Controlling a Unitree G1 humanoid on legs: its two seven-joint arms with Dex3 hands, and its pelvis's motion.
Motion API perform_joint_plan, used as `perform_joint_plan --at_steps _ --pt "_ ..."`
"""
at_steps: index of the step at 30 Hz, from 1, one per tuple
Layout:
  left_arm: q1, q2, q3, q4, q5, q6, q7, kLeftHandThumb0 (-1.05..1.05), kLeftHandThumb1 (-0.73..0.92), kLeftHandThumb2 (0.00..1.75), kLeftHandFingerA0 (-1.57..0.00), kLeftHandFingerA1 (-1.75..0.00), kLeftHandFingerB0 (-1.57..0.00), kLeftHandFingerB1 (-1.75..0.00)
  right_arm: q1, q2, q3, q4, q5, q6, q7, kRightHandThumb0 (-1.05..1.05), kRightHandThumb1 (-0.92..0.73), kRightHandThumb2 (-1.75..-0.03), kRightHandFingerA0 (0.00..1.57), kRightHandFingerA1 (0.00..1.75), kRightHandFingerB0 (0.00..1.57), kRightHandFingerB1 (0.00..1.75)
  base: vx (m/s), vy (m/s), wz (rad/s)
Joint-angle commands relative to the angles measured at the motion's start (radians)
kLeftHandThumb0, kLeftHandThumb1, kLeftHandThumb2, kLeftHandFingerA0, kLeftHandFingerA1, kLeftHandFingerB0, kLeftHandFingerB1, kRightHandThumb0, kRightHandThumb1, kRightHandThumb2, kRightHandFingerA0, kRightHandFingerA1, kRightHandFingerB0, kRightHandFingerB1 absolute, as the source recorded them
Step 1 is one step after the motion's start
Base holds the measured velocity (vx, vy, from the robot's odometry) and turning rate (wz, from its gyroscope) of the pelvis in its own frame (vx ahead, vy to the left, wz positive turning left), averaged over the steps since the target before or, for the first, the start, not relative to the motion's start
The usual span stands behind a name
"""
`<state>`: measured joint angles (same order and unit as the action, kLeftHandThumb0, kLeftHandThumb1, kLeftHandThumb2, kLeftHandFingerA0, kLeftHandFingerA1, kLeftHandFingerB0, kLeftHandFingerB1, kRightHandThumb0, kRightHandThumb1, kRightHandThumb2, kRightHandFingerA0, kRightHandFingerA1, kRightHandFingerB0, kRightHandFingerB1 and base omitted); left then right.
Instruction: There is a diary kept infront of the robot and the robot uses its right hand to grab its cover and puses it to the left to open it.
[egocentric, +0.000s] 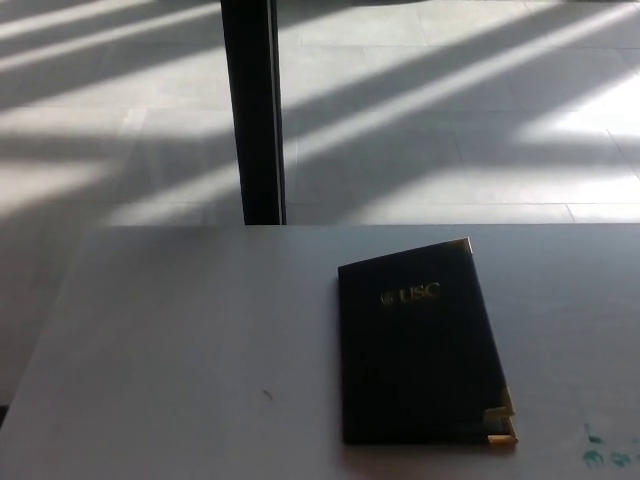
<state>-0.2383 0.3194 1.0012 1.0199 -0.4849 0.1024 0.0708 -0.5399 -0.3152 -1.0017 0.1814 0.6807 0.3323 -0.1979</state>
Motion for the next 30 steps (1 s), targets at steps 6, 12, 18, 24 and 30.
perform_joint_plan --at_steps 6,12,18,24,30 --pt "0.003 0.037 -0.022 0.012 -0.071 0.018 0.02 -0.95 0.92 0.96 -0.32 -1.17 -0.22 -0.92 0.0 0.176 0.186 -0.132 0.094 0.086 -0.09 -0.9 -0.91 -0.72 0.39 0.52 0.26 0.44 0.0 0.0 0.0" --pt "0.012 0.034 -0.042 -0.008 -0.08 0.021 0.044 -0.93 0.92 0.97 -0.36 -1.23 -0.25 -1.02 0.046 0.241 0.255 -0.124 0.109 0.088 -0.07 -0.83 -0.92 -0.72 0.32 0.46 0.2 0.37 0.0 0.0 0.0" --pt "0.016 0.046 -0.048 0.011 -0.096 0.016 0.03 -0.94 0.92 0.96 -0.33 -1.2 -0.22 -0.94 0.1 0.303 0.326 -0.149 0.116 0.101 -0.074 -0.84 -0.75 -1.06 0.28 0.55 0.23 0.5 0.0 0.0 0.0" --pt "0.015 0.049 -0.062 0.009 -0.103 0.017 0.054 -0.93 0.92 0.97 -0.32 -1.2 -0.21 -0.94 0.168 0.386 0.402 -0.162 0.125 0.094 -0.056 -0.86 -0.92 -0.7 0.27 0.48 0.19 0.4 0.0 0.0 0.0" --pt "0.011 0.053 -0.064 0.021 -0.116 0.008 0.046 -0.94 0.92 0.95 -0.37 -1.23 -0.25 -0.96 0.222 0.442 0.458 -0.143 0.11 0.083 -0.04 -0.88 -0.92 -0.7 0.22 0.48 0.17 0.41 0.0 0.0 0.0"
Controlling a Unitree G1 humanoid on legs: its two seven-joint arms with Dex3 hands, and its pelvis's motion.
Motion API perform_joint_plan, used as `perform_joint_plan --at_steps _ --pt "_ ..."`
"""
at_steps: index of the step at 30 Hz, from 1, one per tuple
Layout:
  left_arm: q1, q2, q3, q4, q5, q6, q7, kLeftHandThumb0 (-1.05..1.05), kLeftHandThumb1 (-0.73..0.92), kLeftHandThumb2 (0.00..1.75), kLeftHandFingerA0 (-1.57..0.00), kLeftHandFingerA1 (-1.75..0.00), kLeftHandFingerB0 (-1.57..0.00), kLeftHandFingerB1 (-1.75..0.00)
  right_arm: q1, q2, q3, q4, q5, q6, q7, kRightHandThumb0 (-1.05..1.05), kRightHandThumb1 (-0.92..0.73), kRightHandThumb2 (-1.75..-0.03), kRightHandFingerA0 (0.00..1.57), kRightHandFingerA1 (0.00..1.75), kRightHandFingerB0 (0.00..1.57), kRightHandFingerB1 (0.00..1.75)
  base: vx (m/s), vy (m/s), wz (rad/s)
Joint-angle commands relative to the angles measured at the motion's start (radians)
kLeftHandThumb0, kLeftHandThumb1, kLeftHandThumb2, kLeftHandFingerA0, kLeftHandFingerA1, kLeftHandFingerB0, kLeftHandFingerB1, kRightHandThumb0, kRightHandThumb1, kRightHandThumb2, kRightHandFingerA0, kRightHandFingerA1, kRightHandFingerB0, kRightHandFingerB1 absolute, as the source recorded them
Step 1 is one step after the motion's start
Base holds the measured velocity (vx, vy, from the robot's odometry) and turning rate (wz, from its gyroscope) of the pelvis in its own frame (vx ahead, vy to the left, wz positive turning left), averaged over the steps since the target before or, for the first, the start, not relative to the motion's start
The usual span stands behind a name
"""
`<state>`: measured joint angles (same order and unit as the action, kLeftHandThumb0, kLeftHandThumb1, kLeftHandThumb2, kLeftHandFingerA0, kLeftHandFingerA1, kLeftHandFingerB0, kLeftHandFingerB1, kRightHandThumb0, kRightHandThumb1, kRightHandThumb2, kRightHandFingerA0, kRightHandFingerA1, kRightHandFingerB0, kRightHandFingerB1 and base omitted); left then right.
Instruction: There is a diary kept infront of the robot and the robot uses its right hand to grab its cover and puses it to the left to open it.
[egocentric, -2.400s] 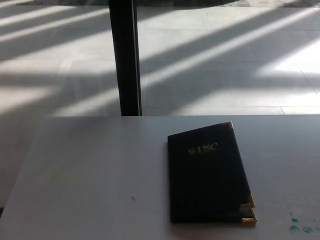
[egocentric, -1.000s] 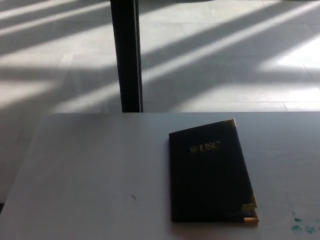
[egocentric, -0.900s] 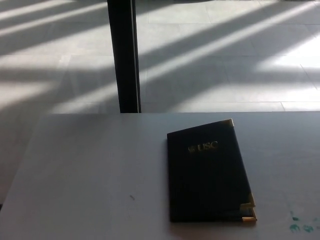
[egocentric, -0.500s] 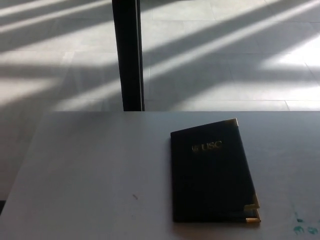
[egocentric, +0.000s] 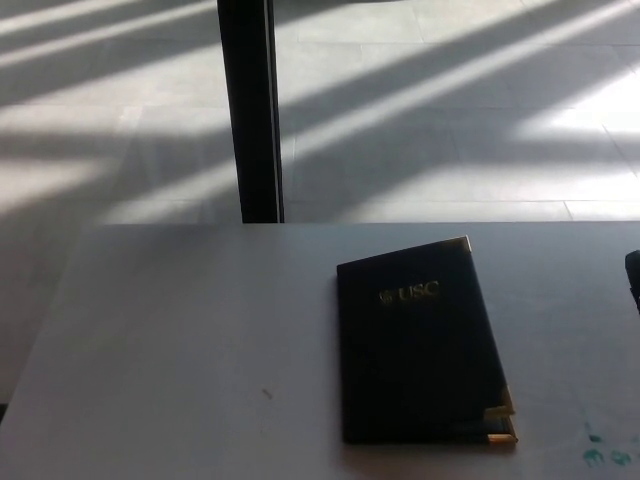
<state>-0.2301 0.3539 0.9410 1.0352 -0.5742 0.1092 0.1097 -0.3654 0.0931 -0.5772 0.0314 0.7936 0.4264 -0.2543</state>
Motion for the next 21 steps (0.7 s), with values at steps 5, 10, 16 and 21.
perform_joint_plan --at_steps 5,10,16,21 --pt "0.001 0.021 -0.009 0.013 -0.032 -0.002 0.012 -0.94 0.92 0.96 -0.36 -1.2 -0.26 -0.97 0.07 0.035 0.05 0.054 -0.002 -0.031 0.053 -0.93 -0.92 -0.68 0.19 0.45 0.15 0.4 0.0 0.0 0.0" --pt "-0.004 0.019 -0.031 0.009 -0.032 -0.002 0.003 -0.94 0.92 0.98 -0.3 -1.19 -0.22 -0.94 0.048 0.032 0.047 0.105 0.001 -0.051 0.057 -0.9 -0.92 -0.71 0.18 0.47 0.13 0.41 0.0 0.0 0.0" --pt "-0.018 0.017 -0.036 0.015 -0.043 -0.006 0.021 -0.93 0.92 0.98 -0.31 -1.19 -0.23 -0.95 0.048 0.034 0.078 0.162 -0.042 -0.084 0.068 -0.9 -0.92 -0.71 0.15 0.46 0.11 0.4 0.0 0.0 0.0" --pt "-0.013 0.014 -0.05 0.005 -0.043 -0.003 0.025 -0.92 0.92 0.99 -0.32 -1.17 -0.25 -0.93 0.053 0.066 0.112 0.213 -0.075 -0.131 0.073 -0.89 -0.92 -0.7 0.18 0.46 0.14 0.4 0.0 0.0 0.0"
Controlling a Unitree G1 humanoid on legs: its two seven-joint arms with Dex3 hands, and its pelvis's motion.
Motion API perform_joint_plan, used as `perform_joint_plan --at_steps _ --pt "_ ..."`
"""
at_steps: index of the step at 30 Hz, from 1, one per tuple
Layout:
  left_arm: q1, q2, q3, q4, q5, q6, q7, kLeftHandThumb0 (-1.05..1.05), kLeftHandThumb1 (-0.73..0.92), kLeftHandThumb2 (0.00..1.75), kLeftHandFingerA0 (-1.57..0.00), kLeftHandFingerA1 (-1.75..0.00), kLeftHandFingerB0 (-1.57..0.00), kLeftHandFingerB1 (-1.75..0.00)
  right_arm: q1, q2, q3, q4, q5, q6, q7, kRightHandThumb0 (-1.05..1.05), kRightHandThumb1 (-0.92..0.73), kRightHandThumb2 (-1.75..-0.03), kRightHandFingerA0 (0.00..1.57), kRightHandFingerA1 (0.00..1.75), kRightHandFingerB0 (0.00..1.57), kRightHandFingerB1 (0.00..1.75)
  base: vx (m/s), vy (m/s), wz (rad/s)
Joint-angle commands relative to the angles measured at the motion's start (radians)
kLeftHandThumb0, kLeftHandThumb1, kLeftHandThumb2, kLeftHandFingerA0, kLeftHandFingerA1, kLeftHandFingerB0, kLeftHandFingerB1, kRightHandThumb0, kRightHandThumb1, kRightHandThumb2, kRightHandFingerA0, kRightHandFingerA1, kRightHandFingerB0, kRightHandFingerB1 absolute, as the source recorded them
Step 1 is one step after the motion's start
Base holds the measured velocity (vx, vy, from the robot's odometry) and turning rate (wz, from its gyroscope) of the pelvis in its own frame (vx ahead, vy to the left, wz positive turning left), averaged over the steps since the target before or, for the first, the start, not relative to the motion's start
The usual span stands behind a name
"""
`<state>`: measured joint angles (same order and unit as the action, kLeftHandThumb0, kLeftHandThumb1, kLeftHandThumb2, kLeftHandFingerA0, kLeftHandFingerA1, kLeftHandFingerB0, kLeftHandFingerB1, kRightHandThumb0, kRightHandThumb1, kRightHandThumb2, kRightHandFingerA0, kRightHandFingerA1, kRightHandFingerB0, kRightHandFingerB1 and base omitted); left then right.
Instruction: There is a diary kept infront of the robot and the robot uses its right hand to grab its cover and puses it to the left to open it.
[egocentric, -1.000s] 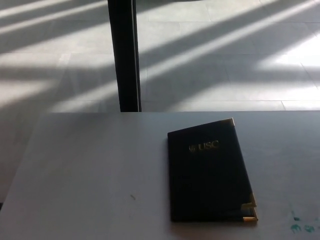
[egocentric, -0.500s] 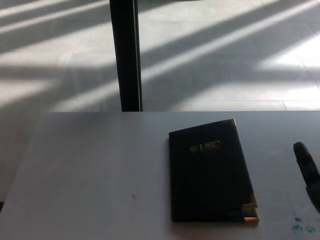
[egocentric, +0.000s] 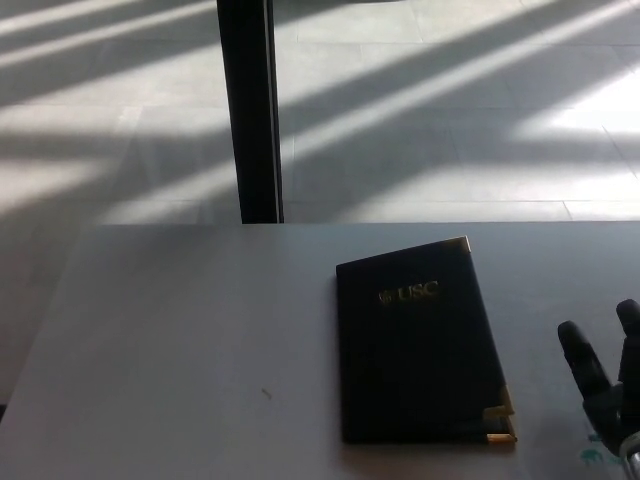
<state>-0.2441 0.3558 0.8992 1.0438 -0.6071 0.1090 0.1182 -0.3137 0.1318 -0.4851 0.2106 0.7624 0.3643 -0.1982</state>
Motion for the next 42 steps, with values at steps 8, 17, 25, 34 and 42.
perform_joint_plan --at_steps 8,17,25,34,42 --pt "0.001 0.011 -0.024 -0.01 -0.015 -0.003 0.007 -0.94 0.92 0.99 -0.29 -1.19 -0.2 -0.93 0.02 0.095 0.089 0.013 -0.074 -0.066 0.011 -0.38 -0.48 -1.11 0.0 0.51 0.01 0.51 0.0 0.0 0.0" --pt "-0.024 0.018 -0.003 0.028 -0.038 -0.021 0.018 -0.97 0.92 0.95 -0.37 -1.2 -0.25 -1.04 0.068 0.162 0.151 -0.025 -0.071 -0.07 0.037 -0.39 -0.46 -1.09 0.0 0.51 0.01 0.51 0.0 0.0 0.0" --pt "-0.035 0.024 -0.03 0.025 -0.014 -0.023 0.036 -0.94 0.92 0.99 -0.34 -1.19 -0.23 -0.95 0.152 0.184 0.212 -0.097 -0.062 -0.052 0.053 -0.39 -0.47 -1.1 0.0 0.51 0.01 0.51 0.0 0.0 0.0" --pt "-0.03 0.023 -0.045 0.003 -0.018 -0.021 0.012 -0.89 0.91 1.39 -0.51 -0.97 -0.16 -0.72 0.244 0.237 0.324 -0.167 -0.037 -0.052 0.053 -0.89 -0.91 -0.72 0.15 0.47 0.09 0.39 0.0 0.0 0.0" --pt "-0.056 0.031 -0.03 0.042 -0.035 -0.035 0.032 -0.97 0.92 0.97 -0.32 -1.2 -0.22 -0.99 0.32 0.259 0.406 -0.192 -0.014 -0.05 0.032 -0.88 -0.92 -0.72 0.09 0.44 0.07 0.34 0.0 0.0 0.0"
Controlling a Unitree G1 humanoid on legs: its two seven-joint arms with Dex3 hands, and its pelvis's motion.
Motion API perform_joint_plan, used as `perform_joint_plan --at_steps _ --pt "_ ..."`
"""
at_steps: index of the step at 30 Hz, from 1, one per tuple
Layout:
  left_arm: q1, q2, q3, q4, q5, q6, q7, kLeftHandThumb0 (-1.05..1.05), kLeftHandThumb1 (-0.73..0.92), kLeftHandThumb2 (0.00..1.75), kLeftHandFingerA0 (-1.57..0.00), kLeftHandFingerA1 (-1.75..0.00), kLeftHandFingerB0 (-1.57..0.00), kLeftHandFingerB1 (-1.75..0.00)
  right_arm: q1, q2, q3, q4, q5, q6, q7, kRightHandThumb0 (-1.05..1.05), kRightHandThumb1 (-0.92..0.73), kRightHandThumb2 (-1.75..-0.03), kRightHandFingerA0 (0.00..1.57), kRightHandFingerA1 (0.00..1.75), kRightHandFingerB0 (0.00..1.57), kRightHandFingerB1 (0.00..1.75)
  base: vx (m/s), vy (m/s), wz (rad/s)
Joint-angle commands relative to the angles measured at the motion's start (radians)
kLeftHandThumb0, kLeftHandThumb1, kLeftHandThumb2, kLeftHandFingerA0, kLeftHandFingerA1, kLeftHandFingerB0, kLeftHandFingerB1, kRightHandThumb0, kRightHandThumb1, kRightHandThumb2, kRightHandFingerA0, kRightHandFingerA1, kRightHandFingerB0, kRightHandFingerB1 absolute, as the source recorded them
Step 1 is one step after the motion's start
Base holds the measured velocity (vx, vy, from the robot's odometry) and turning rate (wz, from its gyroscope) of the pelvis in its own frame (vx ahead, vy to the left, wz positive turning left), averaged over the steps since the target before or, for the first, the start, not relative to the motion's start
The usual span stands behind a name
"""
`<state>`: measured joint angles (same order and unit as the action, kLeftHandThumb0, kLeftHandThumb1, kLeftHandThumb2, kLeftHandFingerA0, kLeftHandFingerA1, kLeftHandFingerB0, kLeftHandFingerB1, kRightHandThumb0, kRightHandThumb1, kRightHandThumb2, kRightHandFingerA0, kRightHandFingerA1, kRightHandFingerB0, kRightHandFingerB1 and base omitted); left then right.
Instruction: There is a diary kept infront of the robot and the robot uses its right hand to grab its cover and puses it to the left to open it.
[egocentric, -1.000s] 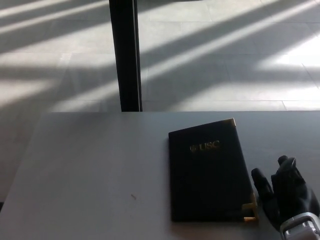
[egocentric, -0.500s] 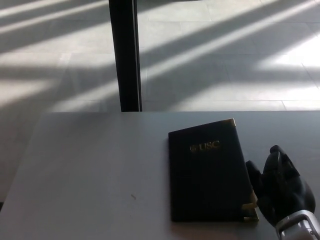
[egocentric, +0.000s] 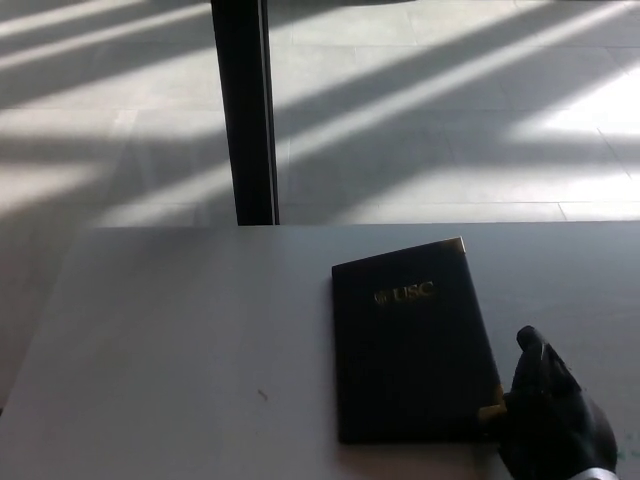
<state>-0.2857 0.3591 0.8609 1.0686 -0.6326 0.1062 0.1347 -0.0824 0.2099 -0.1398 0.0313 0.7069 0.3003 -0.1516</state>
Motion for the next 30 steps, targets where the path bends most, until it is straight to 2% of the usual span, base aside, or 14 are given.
perform_joint_plan --at_steps 1,2,3,4,5,8,9,10,15,16,17,21,22,30 --pt "-0.015 0.027 0.01 0.018 -0.012 -0.034 0.012 -0.97 0.92 0.97 -0.32 -1.2 -0.22 -0.99 0.094 0.181 0.066 -0.014 0.046 0.014 -0.019 -0.88 -0.92 -0.72 0.09 0.44 0.07 0.34 0.0 0.0 0.0" --pt "-0.012 0.026 0.005 0.018 -0.005 -0.038 0.013 -0.97 0.92 0.98 -0.34 -1.2 -0.23 -0.97 0.101 0.182 0.071 -0.015 0.049 0.011 -0.018 -0.82 -0.73 -1.14 0.08 0.53 0.0 0.41 0.0 0.0 0.0" --pt "-0.013 0.026 0.004 0.019 -0.004 -0.039 0.013 -0.97 0.92 0.97 -0.34 -1.19 -0.22 -0.96 0.108 0.183 0.079 -0.02 0.048 0.01 -0.029 -0.86 -0.75 -1.11 0.07 0.51 0.04 0.43 0.0 0.0 0.0" --pt "-0.013 0.025 0.003 0.002 -0.005 -0.029 0.022 -0.96 0.92 0.98 -0.32 -1.21 -0.22 -0.95 0.11 0.189 0.086 -0.018 0.052 0.006 -0.033 -0.88 -0.92 -0.74 0.11 0.46 0.06 0.35 0.0 0.0 0.0" --pt "-0.011 0.025 -0.001 -0.009 -0.002 -0.024 0.025 -0.97 0.92 0.97 -0.37 -1.09 -0.25 -0.88 0.111 0.189 0.096 -0.019 0.053 0.003 -0.029 -0.88 -0.73 -1.07 0.04 0.5 0.06 0.43 0.0 0.0 0.0" --pt "0.003 0.021 -0.008 -0.018 0.003 -0.023 0.012 -1.0 0.92 0.99 -0.38 -1.06 -0.22 -0.83 0.119 0.19 0.129 -0.029 0.047 -0.003 -0.028 -0.39 -0.44 -1.09 0.0 0.51 0.01 0.51 0.0 0.0 0.0" --pt "0.005 0.022 -0.01 -0.015 0.003 -0.024 0.006 -1.0 0.92 0.99 -0.38 -1.06 -0.22 -0.83 0.117 0.195 0.141 -0.036 0.051 -0.004 -0.033 -0.39 -0.44 -1.09 0.0 0.51 0.01 0.51 0.0 0.0 0.0" --pt "0.003 0.021 -0.01 -0.01 0.004 -0.03 0.01 -1.01 0.92 0.99 -0.4 -1.08 -0.23 -0.84 0.116 0.2 0.154 -0.048 0.05 0.0 -0.047 -0.89 -0.92 -0.72 0.16 0.46 0.1 0.38 0.0 0.0 0.0" --pt "0.013 0.016 -0.006 -0.017 0.0 -0.034 0.021 -1.0 0.92 0.97 -0.38 -1.07 -0.24 -0.85 0.095 0.205 0.202 -0.056 0.035 -0.014 -0.06 -0.88 -0.92 -0.72 0.17 0.44 0.11 0.37 0.0 0.0 0.0" --pt "0.02 0.015 -0.008 -0.021 -0.003 -0.034 -0.003 -1.01 0.92 0.97 -0.34 -1.08 -0.21 -0.85 0.09 0.205 0.209 -0.06 0.037 -0.022 -0.056 -0.38 -0.48 -1.1 0.0 0.51 0.0 0.51 0.0 0.0 0.0" --pt "0.021 0.016 -0.009 -0.022 0.0 -0.031 0.007 -1.01 0.92 0.97 -0.37 -1.09 -0.23 -0.86 0.07 0.208 0.207 -0.062 0.039 -0.024 -0.074 -0.39 -0.45 -1.09 0.0 0.51 0.0 0.51 0.0 0.0 0.0" --pt "0.009 0.023 0.002 0.001 -0.007 -0.032 0.026 -0.99 0.92 0.97 -0.33 -1.2 -0.21 -0.97 0.041 0.202 0.215 -0.077 0.036 -0.03 -0.098 -0.39 -0.45 -1.09 0.0 0.5 0.0 0.5 0.0 0.0 0.0" --pt "0.009 0.024 0.006 0.005 -0.011 -0.033 0.025 -1.01 0.92 0.95 -0.35 -1.09 -0.22 -0.87 0.022 0.2 0.219 -0.086 0.027 -0.029 -0.115 -0.89 -0.92 -0.73 0.18 0.42 0.11 0.35 0.0 0.0 0.0" --pt "0.021 0.034 0.002 0.029 0.0 -0.041 0.02 -1.02 0.92 0.96 -0.39 -1.12 -0.25 -0.91 -0.023 0.198 0.274 -0.146 0.025 -0.028 -0.136 -0.9 -0.91 -0.74 0.16 0.45 0.1 0.37 0.0 0.0 0.0"
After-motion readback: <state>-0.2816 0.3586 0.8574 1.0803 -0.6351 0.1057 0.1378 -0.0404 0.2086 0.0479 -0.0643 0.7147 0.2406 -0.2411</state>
